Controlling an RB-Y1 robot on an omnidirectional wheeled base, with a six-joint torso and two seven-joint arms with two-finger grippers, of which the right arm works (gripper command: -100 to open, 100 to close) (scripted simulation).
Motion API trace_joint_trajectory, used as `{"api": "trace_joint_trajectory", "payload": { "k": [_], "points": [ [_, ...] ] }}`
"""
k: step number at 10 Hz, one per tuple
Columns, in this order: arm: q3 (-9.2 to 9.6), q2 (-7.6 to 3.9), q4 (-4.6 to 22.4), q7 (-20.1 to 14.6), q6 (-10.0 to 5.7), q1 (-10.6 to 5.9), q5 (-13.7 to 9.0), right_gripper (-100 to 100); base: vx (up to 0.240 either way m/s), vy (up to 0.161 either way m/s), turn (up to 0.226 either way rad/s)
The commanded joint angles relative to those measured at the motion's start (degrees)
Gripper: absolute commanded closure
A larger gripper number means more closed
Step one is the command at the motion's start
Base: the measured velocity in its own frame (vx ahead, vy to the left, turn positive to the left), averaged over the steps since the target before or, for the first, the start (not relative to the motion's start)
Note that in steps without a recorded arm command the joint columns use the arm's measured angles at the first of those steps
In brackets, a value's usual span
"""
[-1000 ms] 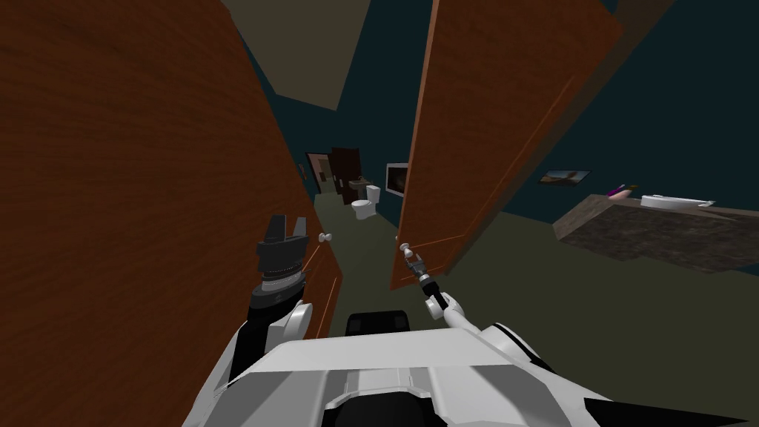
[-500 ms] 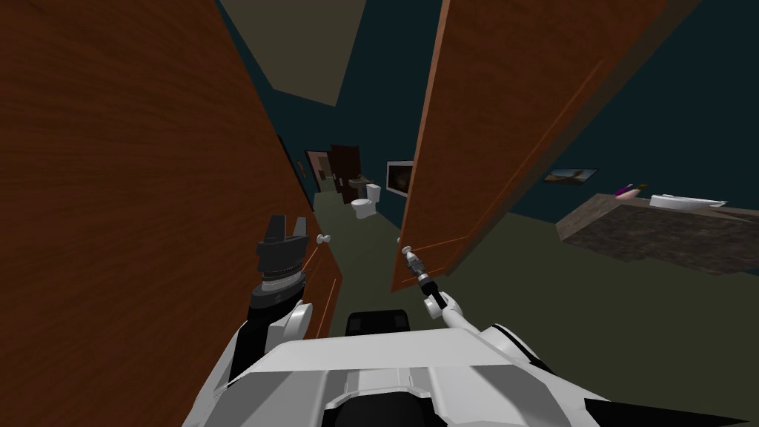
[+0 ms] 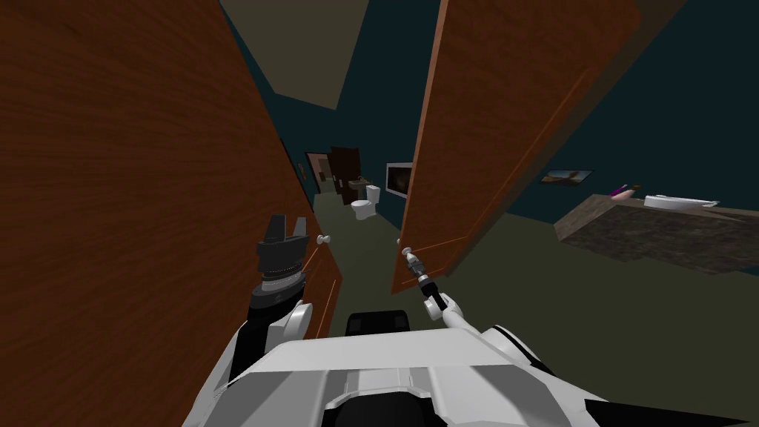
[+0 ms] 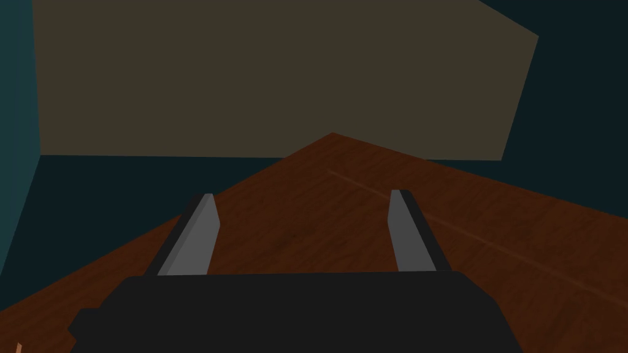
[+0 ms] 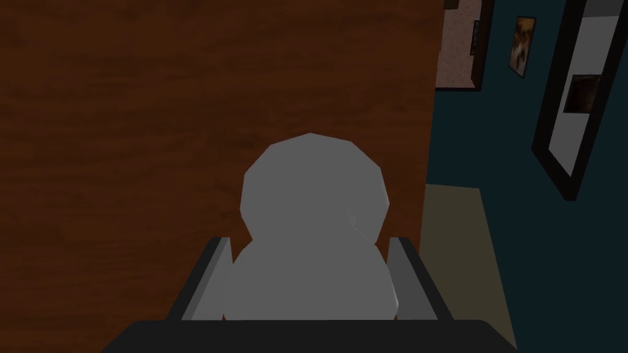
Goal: Push the door open
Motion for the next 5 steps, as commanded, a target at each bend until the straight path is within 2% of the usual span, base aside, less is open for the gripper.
{"api": "trace_joint_trajectory", "payload": {
  "k": [1, 5],
  "points": [
    [-0.03, 0.08, -0.67, -2.0, 0.08, 0.15, -0.45, 100, 0.037, 0.004, -0.006],
    [0.05, 0.44, -1.43, -7.15, 0.19, 0.68, -1.61, 100, 0.044, 0.003, 0.001]
  ]
}}
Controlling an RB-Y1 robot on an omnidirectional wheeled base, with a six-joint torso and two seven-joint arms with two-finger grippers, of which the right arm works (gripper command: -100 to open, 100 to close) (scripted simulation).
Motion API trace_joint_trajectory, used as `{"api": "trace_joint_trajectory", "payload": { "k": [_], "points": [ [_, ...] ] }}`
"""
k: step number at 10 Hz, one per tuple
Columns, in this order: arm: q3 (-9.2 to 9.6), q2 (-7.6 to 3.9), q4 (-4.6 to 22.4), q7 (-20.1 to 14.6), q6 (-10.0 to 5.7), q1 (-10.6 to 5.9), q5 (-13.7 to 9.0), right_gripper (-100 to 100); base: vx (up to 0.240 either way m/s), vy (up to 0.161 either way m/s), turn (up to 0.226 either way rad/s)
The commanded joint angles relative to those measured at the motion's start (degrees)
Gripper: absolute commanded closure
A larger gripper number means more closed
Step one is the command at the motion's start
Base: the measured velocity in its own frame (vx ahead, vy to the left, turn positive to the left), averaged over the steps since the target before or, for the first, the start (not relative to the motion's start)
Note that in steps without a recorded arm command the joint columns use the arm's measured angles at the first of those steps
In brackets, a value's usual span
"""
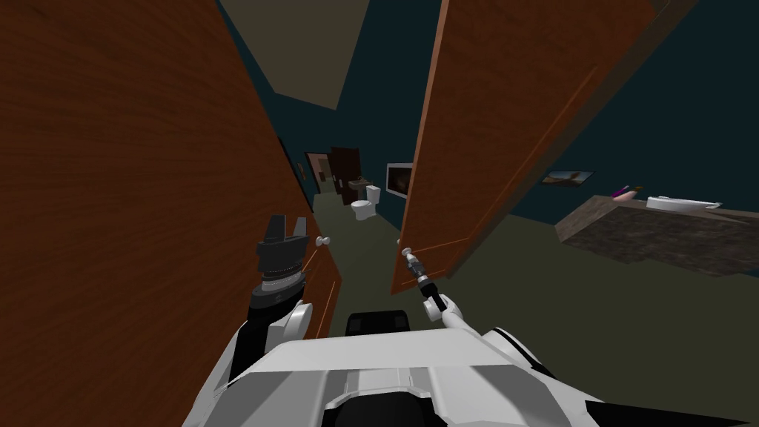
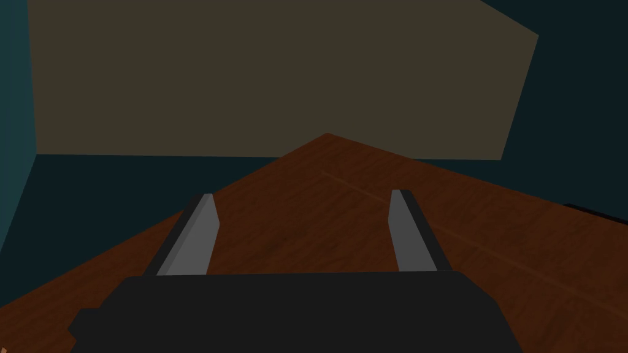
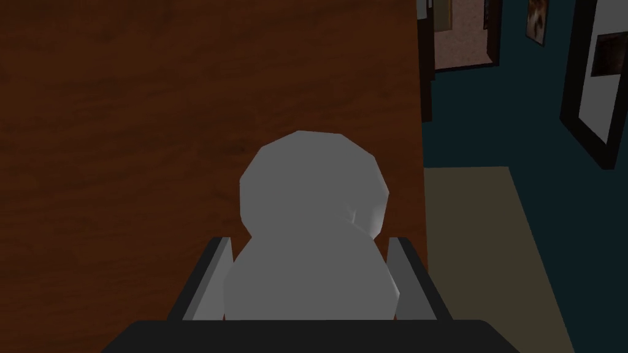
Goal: Push the door open
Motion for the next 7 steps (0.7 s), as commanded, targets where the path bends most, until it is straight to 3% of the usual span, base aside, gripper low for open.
{"api": "trace_joint_trajectory", "payload": {
  "k": [1, 7],
  "points": [
    [-0.13, 0.09, -0.62, -2.8, -0.03, 0.09, -0.71, 100, 0.058, -0.009, 0.001],
    [-0.02, 0.63, -1.72, -9.97, 0.13, 0.85, -2.4, 100, 0.046, 0.006, -0.002]
  ]
}}
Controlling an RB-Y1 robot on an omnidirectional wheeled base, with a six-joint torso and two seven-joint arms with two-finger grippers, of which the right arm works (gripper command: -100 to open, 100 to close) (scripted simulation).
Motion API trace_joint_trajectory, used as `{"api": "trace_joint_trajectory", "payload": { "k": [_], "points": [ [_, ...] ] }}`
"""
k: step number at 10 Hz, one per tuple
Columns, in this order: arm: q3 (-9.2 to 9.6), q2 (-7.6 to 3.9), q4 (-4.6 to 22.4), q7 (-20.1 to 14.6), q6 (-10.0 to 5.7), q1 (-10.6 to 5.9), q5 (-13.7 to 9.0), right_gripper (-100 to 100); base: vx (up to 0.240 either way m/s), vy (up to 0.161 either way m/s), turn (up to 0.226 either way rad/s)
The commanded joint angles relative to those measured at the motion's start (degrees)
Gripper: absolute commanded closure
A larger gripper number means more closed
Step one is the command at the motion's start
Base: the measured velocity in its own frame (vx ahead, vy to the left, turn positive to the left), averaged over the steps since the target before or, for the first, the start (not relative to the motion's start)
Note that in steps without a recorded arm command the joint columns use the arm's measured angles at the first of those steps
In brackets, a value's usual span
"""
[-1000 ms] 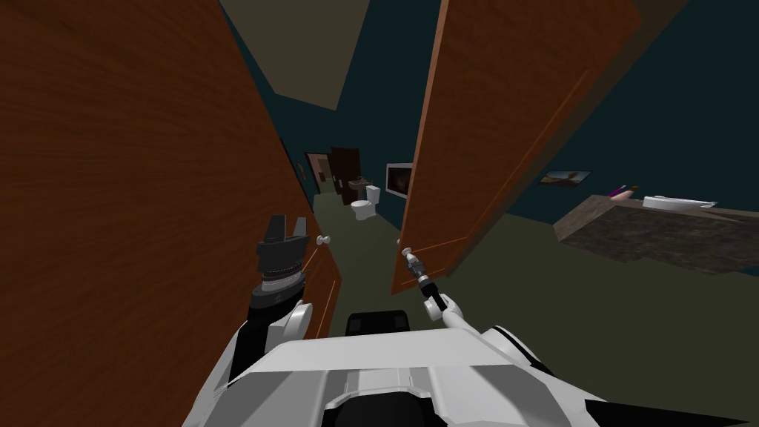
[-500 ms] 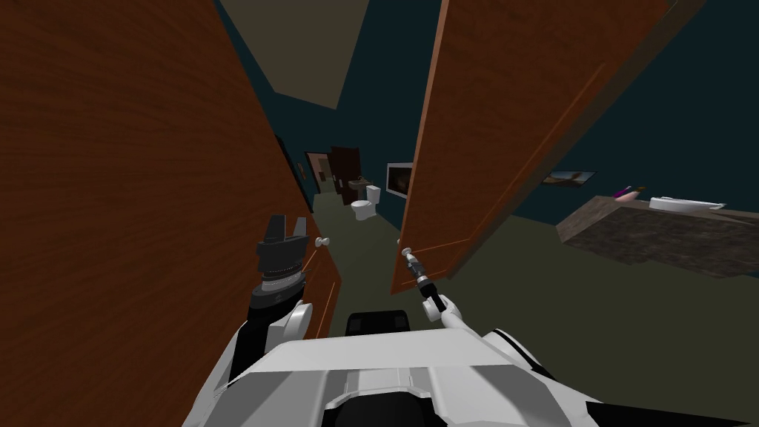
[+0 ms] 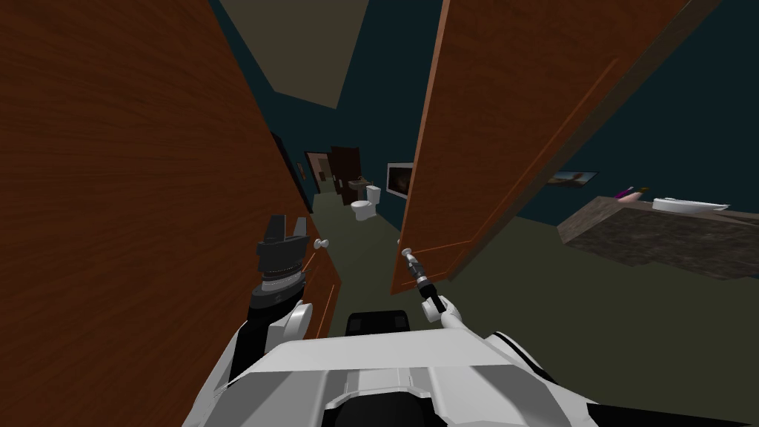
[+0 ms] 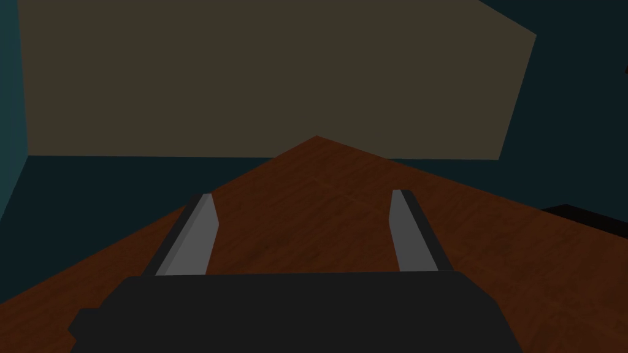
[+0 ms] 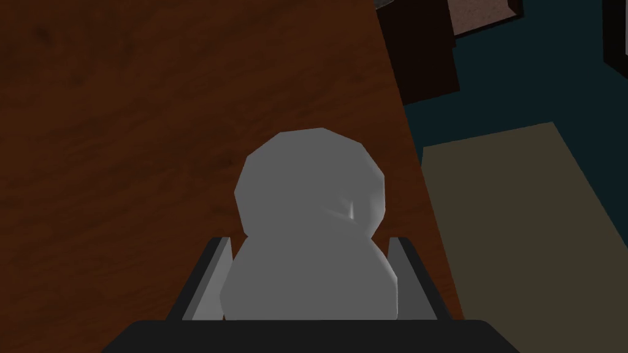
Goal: Push the door open
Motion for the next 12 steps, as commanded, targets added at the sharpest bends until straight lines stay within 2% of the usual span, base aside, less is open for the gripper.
{"api": "trace_joint_trajectory", "payload": {
  "k": [1, 3, 7, 8, 12],
  "points": [
    [-0.26, -0.03, 0.13, -2.74, -0.4, -0.28, -0.77, 100, 0.044, -0.001, 0.0],
    [-0.23, 0.13, -0.2, -4.8, -0.36, -0.05, -1.27, 100, 0.051, -0.003, 0.0],
    [-0.12, 0.66, -1.25, -11.06, -0.2, 0.68, -2.88, 100, 0.051, 0.002, 0.0],
    [-0.12, 0.66, -1.25, -11.25, -0.2, 0.68, -2.88, 100, 0.04, 0.0, 0.005],
    [-0.01, 1.23, -2.39, -17.8, -0.04, 1.48, -4.63, 100, 0.052, 0.004, -0.006]
  ]
}}
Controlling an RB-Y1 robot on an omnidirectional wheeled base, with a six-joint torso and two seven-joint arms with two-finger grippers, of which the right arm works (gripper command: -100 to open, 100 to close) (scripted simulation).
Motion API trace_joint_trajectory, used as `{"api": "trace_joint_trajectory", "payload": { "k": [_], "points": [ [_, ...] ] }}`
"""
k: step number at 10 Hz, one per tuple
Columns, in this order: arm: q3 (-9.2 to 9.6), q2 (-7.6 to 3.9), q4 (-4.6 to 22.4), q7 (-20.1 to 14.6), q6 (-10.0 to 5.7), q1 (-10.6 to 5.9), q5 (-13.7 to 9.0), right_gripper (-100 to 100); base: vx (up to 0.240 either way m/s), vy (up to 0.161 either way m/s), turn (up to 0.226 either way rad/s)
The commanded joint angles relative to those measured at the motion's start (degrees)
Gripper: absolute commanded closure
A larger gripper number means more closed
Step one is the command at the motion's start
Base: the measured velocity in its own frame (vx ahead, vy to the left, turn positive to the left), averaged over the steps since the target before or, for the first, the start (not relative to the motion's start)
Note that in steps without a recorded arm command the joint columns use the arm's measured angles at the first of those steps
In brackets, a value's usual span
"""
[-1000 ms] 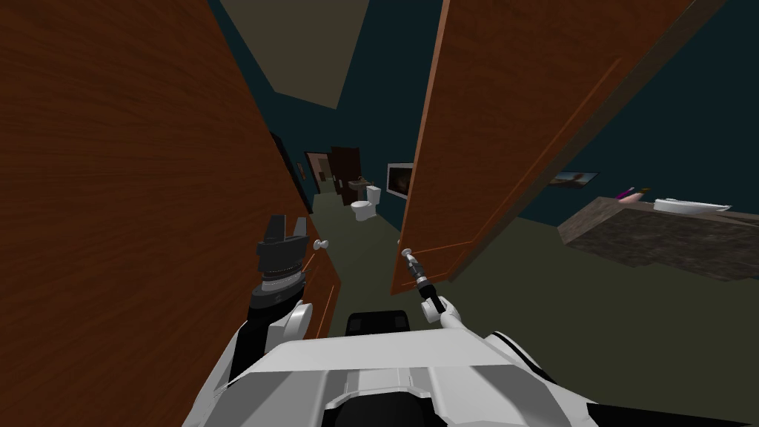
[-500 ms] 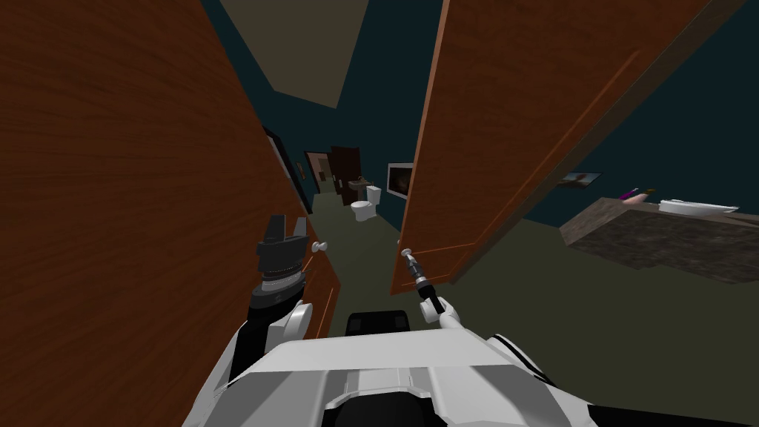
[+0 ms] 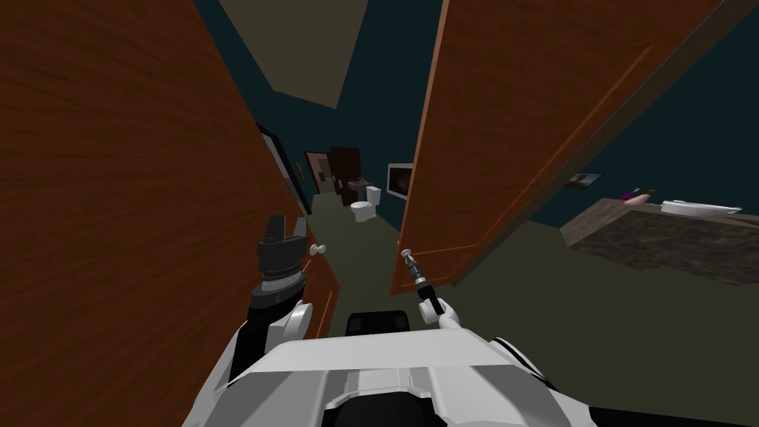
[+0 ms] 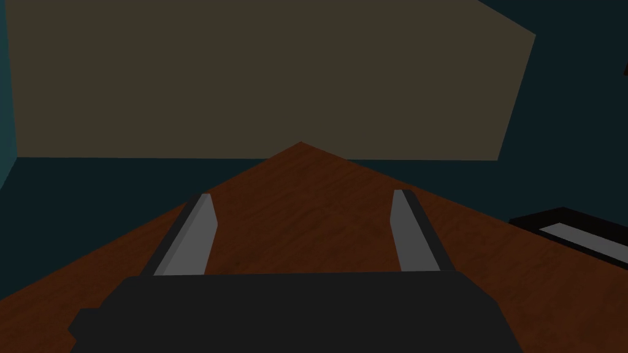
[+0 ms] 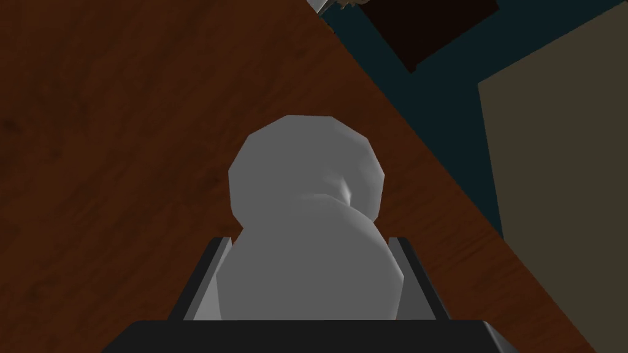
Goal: Push the door open
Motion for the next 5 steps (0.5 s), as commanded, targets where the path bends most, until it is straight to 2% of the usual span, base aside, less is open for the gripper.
{"api": "trace_joint_trajectory", "payload": {
  "k": [1, 5],
  "points": [
    [-0.39, -0.24, 0.24, -1.62, -0.24, -0.28, -0.51, 100, 0.035, -0.004, -0.001],
    [-0.26, 0.41, -1.01, -8.25, -0.06, 0.6, -2.43, 100, 0.06, 0.003, -0.006]
  ]
}}
